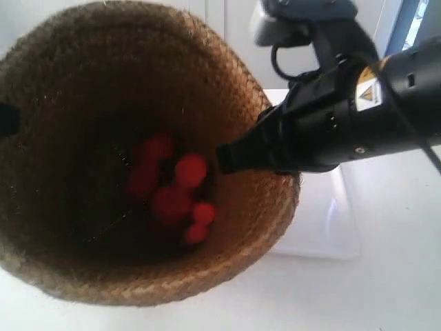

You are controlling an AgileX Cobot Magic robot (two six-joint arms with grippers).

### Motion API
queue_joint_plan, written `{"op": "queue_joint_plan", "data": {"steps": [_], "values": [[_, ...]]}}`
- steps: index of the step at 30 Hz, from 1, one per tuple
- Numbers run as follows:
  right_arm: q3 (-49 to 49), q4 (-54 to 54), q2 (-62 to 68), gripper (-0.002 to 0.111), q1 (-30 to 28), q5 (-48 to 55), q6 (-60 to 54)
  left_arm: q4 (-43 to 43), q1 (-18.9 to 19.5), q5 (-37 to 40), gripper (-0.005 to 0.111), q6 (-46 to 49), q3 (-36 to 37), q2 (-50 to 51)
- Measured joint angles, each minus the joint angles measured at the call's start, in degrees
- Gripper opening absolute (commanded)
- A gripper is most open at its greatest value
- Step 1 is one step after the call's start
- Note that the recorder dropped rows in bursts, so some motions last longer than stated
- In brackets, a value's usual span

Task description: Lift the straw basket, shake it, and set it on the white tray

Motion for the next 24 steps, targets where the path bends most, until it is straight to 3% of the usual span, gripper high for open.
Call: {"op": "queue_joint_plan", "data": {"steps": [24], "values": [[3.8, 0.6, 1.8, 0.000, 0.2, -6.0, 0.5, 3.5, 0.0, -0.1, 0.000, -0.3, -0.1, 2.8]]}}
